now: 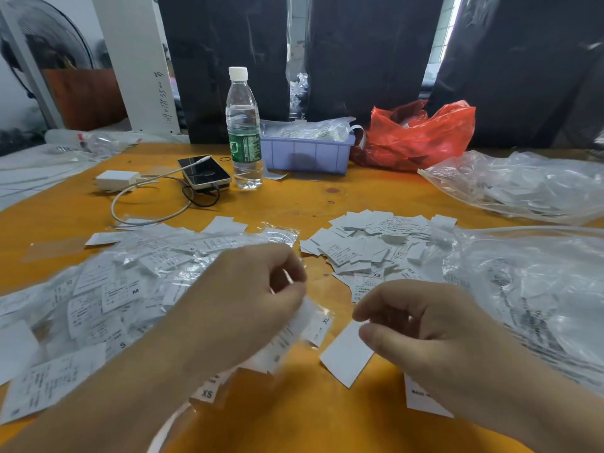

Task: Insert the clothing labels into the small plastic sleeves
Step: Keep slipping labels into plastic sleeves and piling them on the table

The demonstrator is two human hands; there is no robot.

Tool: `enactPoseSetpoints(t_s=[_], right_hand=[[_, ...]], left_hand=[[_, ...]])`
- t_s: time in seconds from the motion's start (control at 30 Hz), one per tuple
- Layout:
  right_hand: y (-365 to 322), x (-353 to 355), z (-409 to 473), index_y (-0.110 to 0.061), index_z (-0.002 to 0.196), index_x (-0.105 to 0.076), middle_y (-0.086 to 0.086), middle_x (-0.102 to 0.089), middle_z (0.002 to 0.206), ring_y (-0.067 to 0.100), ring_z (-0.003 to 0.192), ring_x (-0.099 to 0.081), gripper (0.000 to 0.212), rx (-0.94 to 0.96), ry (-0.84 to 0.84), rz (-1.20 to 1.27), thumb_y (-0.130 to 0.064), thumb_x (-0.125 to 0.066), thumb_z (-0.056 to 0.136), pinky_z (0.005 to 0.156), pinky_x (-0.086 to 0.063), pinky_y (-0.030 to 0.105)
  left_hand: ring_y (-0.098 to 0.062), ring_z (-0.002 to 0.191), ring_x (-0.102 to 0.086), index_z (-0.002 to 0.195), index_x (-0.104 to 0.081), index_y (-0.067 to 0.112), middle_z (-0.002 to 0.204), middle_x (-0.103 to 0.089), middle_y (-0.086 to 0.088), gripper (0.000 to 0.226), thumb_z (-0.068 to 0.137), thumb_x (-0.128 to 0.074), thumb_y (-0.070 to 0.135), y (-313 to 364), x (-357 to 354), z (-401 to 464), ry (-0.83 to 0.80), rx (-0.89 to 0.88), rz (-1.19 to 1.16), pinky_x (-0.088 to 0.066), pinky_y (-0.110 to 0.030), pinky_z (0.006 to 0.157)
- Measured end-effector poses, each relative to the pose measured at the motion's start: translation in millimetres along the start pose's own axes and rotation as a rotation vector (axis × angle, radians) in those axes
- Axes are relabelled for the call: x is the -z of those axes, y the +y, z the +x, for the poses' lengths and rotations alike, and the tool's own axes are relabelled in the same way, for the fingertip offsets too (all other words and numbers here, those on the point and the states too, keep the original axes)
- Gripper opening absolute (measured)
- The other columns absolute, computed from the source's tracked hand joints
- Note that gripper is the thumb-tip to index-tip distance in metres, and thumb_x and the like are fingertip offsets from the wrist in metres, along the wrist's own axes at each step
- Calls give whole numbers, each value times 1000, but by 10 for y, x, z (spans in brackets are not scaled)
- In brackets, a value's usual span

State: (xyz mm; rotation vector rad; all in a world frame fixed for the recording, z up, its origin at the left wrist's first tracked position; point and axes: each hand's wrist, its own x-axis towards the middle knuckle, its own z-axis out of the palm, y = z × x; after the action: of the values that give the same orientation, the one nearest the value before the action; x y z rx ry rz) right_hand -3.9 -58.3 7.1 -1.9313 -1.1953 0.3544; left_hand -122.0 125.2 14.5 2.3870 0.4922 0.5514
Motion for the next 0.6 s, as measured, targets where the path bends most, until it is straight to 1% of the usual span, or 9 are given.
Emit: enactPoseSetpoints(t_s=[0.1,0.13,0.2,0.27,0.3,0.37,0.47,0.53,0.6], right_hand=[[11,-1,-10,-37,84,-65,-22,-60,86,3,76,-57,5,-1,-32,-160,-40,-62,81,60,-47,20],[4,-4,-8,-37,84,-65,-24,-59,90,2,81,-56,6,8,-36,-199,-42,-61,81,63,-47,21],[-14,-2,-12,-38,86,-63,-27,-56,95,0,87,-54,12,22,-41,-243,-46,-58,80,66,-48,21],[-20,5,-15,-38,89,-62,-29,-53,97,-1,89,-53,19,38,-44,-284,-50,-53,78,68,-48,22],[-22,6,-16,-38,89,-62,-29,-52,98,-1,89,-53,19,45,-44,-304,-50,-52,79,69,-48,24],[-25,-2,-20,-37,91,-61,-30,-51,98,1,88,-52,16,57,-43,-342,-49,-53,82,70,-47,24],[-34,-4,-19,-36,95,-60,-26,-55,89,-1,82,-50,13,67,-12,-405,-45,-56,85,67,-42,21],[-64,10,-22,-37,98,-60,-19,-56,77,-3,78,-48,15,63,11,-437,-45,-55,86,63,-38,19],[-93,15,-35,-39,102,-57,-18,-55,74,-7,78,-46,17,75,12,-477,-47,-52,88,61,-35,17]], left_hand=[[2,66,-58,78,-60,37,68,-62,16,11,86,-61,30,-85,98,47,117,45,227,-36,-11,48],[0,70,-58,82,-59,38,77,-63,18,9,87,-59,30,-111,117,53,124,74,294,-40,-15,54],[-4,93,-53,100,-58,40,105,-57,19,16,88,-57,31,-144,96,51,107,93,460,-46,-25,75],[-10,112,-42,117,-53,40,120,-46,17,30,88,-56,32,-141,8,36,92,24,546,-41,-30,95],[-10,115,-38,120,-52,40,121,-43,18,32,88,-57,35,-103,-38,17,83,-22,524,-38,-30,99],[-4,117,-36,116,-52,43,118,-42,22,29,88,-56,46,-8,-136,-50,-2,-104,411,-35,-27,101],[-2,105,-37,107,-51,41,106,-42,21,36,83,-43,67,94,-322,-168,-188,-173,359,-40,-27,91],[-6,99,-36,105,-48,39,102,-40,17,39,82,-39,69,127,-402,-210,-202,-201,408,-39,-27,85],[-6,98,-37,101,-45,39,100,-40,16,31,84,-42,65,151,-423,-212,-180,-182,390,-38,-26,85]])
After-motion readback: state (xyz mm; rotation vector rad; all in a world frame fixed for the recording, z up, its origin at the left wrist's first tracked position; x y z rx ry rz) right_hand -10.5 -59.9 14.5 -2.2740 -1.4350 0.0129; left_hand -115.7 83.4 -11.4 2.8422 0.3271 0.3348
